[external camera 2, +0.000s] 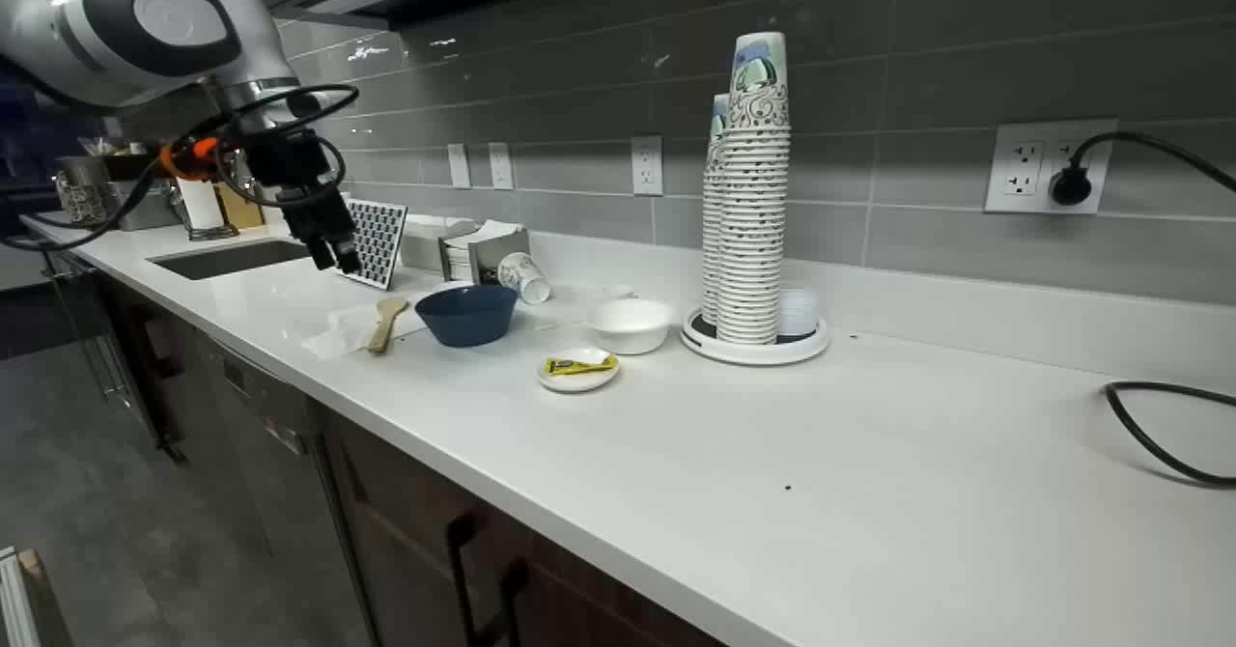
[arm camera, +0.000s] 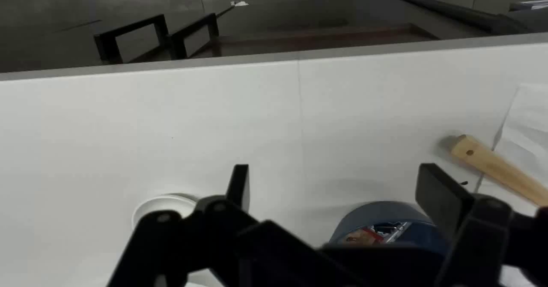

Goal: Put the sachet in the bowl and put the white item on the white object

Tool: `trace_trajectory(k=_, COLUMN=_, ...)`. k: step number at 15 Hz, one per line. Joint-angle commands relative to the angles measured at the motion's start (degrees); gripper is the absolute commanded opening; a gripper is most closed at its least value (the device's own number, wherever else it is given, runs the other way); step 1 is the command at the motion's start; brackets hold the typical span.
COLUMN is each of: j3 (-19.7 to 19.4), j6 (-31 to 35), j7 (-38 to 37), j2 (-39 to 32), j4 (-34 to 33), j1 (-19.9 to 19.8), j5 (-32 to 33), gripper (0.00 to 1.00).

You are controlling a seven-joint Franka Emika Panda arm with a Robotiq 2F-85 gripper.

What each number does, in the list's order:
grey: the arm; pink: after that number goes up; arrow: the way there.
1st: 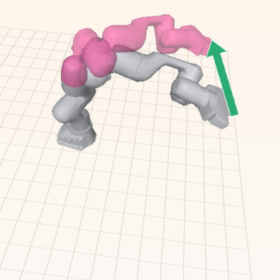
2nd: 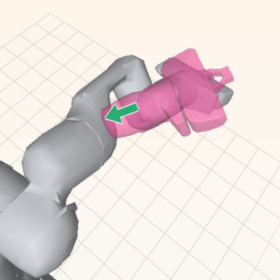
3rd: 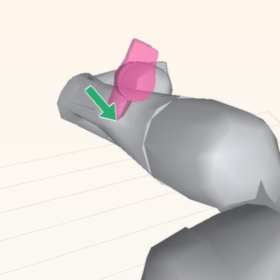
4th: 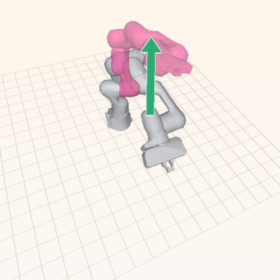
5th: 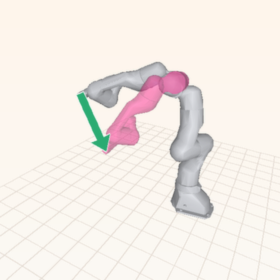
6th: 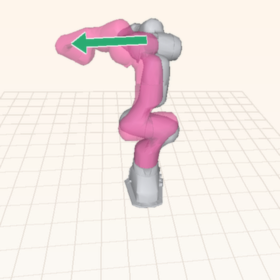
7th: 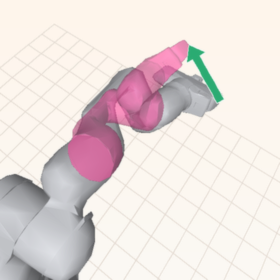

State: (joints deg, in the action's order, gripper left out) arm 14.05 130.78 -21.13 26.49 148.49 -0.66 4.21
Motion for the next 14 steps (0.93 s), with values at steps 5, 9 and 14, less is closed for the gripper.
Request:
trace_trajectory(k=5, j3=-5.9, j6=0.2, j7=-3.0, j2=0.5, j4=-1.5, j1=-2.7, j5=-1.1, gripper=1.0)
trace_trajectory(k=9, j3=-12.6, j6=1.1, j7=-3.5, j2=-3.5, j4=-5.5, j1=-7.7, j5=-1.9, gripper=1.0)
trace_trajectory(k=14, j3=-14.6, j6=6.6, j7=-11.0, j2=-13.2, j4=-11.8, j1=-12.0, j5=-1.5, gripper=1.0)
